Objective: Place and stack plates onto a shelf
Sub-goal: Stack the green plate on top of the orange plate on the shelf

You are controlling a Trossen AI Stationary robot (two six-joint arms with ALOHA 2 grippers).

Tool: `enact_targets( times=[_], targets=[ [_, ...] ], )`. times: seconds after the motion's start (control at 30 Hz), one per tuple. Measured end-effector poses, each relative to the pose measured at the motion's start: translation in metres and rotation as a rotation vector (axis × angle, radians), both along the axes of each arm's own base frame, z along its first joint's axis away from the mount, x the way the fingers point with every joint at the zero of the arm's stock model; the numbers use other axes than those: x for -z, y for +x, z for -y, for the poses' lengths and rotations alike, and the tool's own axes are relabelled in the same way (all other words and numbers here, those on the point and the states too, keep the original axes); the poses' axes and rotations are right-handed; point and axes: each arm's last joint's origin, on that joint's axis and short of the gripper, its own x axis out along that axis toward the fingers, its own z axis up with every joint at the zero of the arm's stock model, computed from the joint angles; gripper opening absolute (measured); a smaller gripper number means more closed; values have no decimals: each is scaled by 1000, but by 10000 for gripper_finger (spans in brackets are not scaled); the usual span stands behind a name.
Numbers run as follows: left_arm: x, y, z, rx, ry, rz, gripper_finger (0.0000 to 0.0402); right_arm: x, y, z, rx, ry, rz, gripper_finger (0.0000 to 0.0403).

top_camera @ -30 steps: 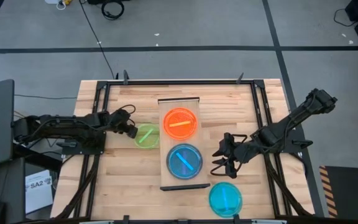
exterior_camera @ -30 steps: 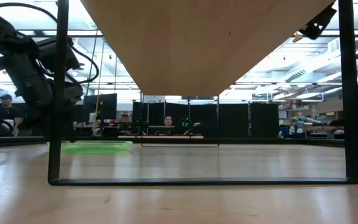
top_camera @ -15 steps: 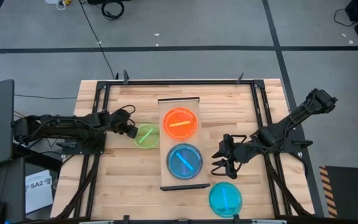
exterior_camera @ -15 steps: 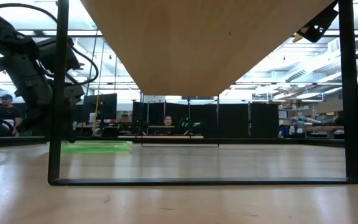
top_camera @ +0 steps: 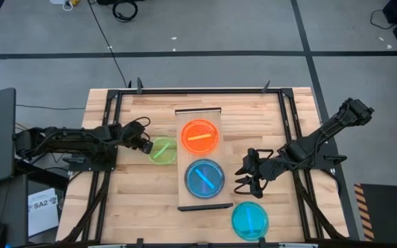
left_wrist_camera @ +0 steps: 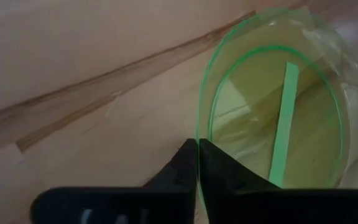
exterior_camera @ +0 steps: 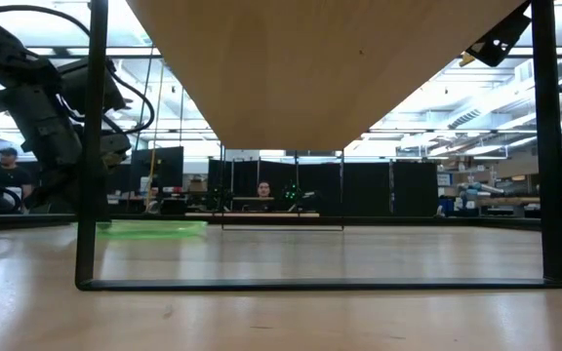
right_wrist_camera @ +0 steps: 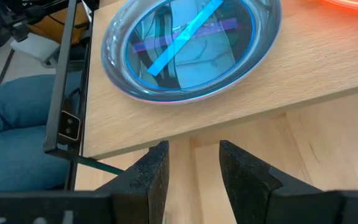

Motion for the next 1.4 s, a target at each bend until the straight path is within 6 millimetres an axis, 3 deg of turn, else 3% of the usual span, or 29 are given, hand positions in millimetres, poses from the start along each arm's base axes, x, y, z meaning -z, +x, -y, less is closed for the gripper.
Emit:
enact_targets(
  times=[0.43, 0.7, 1.0, 1.4],
  targets=[
    [-2, 0, 0, -3, 7, 0, 7, 0, 0, 0, 0, 0, 0, 147],
    [-22, 10, -4, 31, 38, 3, 7, 0, 0, 0, 0, 4, 5, 147],
    [-75, 17, -9, 74, 94, -138, 6, 0, 0, 0, -1, 4, 4, 147],
    [-183, 17, -10, 113, 197, -126, 6, 0, 0, 0, -1, 4, 5, 147]
  ],
)
